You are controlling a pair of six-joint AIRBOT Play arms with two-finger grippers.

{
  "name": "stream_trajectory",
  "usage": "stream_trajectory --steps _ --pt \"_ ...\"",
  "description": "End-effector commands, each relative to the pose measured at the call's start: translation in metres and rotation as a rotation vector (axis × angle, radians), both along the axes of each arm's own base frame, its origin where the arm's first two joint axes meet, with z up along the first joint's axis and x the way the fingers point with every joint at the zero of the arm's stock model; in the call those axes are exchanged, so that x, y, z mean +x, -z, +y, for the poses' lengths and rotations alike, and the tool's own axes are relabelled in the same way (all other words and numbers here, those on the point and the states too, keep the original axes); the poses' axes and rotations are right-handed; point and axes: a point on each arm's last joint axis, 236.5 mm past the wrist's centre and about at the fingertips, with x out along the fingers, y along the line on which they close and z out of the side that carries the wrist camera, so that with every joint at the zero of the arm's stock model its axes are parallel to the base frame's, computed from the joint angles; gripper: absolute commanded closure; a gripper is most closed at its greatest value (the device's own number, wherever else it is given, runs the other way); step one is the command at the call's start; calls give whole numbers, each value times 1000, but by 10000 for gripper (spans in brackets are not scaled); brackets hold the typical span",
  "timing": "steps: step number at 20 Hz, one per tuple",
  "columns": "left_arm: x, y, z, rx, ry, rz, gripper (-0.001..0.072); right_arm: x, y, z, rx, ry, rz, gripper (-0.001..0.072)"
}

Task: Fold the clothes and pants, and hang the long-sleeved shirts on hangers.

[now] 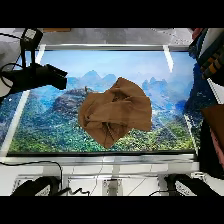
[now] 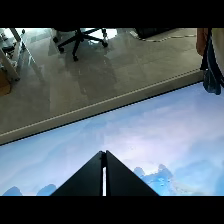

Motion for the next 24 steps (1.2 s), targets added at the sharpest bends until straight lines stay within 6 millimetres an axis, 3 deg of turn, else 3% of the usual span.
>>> stream_trajectory --steps 1,5,6,7,8,11,14,15,17,20,21,22,23,24 --pt "0 -1 0 0 0 -2 694 0 0 0 0 0 0 679" --pt "-2 -2 -5 -35 6 8 694 4 -10 9 -27 -43 -42 680" --pt "-4 -1 -8 -62 1 30 694 6 -1 22 -82 -112 -9 680" --pt "-7 3 -9 -72 2 56 694 6 20 39 -149 -208 68 680" --pt "-11 10 -10 -61 12 87 694 3 56 59 -216 -334 192 680" --pt "-13 18 -12 -71 9 129 694 -42 189 113 -277 -735 648 679" --pt "-17 12 -25 -140 35 143 694 -74 295 155 -313 -996 890 680" --pt "-20 10 -30 -166 47 152 694 -93 333 169 -331 -1083 976 680" --pt "-21 11 -30 -167 50 157 694 -131 396 191 -406 -1233 1090 681" --pt "-15 15 -16 -115 18 141 681 -143 461 212 -580 -1284 1057 679" --pt "-12 18 -9 -86 2 135 570 -139 471 225 -597 -1293 997 642" --pt "-10 20 -3 -63 -10 131 312 -132 478 239 -620 -1299 921 468" --pt "-9 21 2 -39 -21 128 102 -126 484 250 -662 -1319 851 303" --pt "-8 23 6 -20 -27 127 65 -121 490 261 -728 -1362 777 250"
